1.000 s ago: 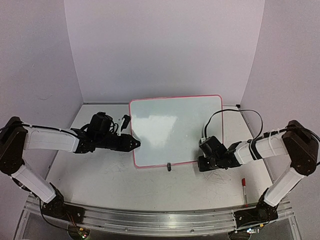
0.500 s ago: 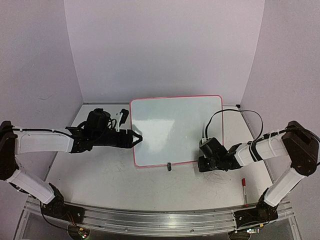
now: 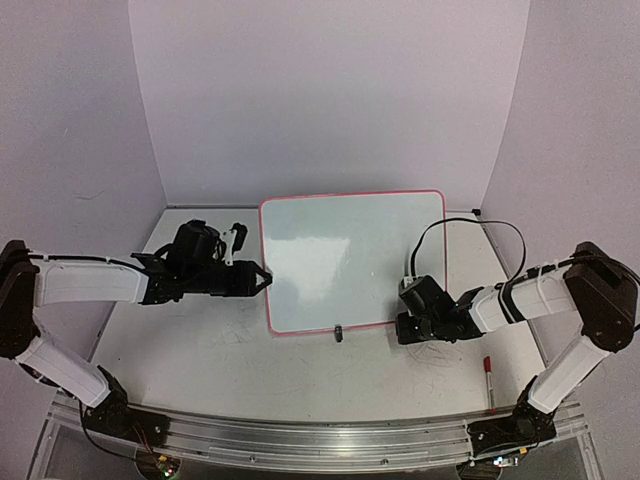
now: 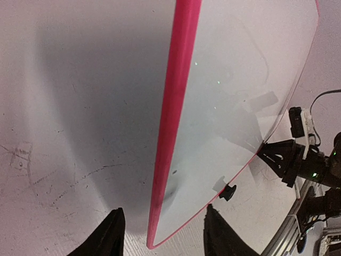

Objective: Write a sentence on the whiteboard
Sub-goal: Adjust the whiteboard on the whiteboard stand.

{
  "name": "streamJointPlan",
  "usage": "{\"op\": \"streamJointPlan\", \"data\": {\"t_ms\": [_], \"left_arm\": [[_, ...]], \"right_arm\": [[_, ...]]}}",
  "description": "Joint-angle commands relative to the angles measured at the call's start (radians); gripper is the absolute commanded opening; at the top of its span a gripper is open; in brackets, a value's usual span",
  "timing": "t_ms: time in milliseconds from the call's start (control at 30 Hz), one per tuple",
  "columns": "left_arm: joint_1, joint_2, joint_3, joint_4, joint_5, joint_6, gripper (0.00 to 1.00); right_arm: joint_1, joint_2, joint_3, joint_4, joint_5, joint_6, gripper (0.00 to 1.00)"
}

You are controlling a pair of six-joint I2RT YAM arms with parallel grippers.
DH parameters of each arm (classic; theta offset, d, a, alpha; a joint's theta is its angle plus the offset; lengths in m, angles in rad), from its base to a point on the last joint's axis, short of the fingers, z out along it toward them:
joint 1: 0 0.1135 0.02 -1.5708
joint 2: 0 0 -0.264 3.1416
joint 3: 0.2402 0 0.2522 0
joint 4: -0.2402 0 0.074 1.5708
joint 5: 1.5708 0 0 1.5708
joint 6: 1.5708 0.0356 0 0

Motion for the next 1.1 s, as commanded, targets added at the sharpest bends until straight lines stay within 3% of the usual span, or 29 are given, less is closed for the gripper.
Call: {"op": "streamJointPlan", "data": {"t_ms": [0,167,333,667,800,867,933,1067], "left_arm": [[-0.002,0.057,0.067,0.056,0.045,-0.003,0.43],[-0.026,0.125,0.087,0.105,0.066,-0.012,0.26],[-0.059,0.191,0.135,0.116,0.063,-0.011,0.17],[-0.081,0.223,0.158,0.114,0.049,-0.012,0.14],[-0.08,0.178,0.11,0.104,-0.003,0.0,0.22],[-0.081,0.155,0.097,0.094,-0.014,0.004,0.37],[-0.08,0.131,0.088,0.084,-0.025,0.006,0.51],[-0.08,0.077,0.085,0.04,-0.057,0.019,0.69]], "right_arm": [[-0.002,-0.02,-0.003,0.088,0.053,0.02,0.0],[0.005,-0.025,-0.006,0.098,0.055,0.018,0.0],[0.013,-0.024,-0.001,0.106,0.054,0.017,0.0],[0.015,-0.038,-0.009,0.112,0.058,0.032,0.0],[0.016,-0.063,-0.019,0.104,0.064,0.049,0.02],[0.015,-0.075,-0.01,0.076,0.059,0.057,0.15],[0.018,-0.109,0.001,0.035,0.055,0.064,0.37],[0.027,-0.233,0.011,-0.114,0.065,0.105,0.68]]}}
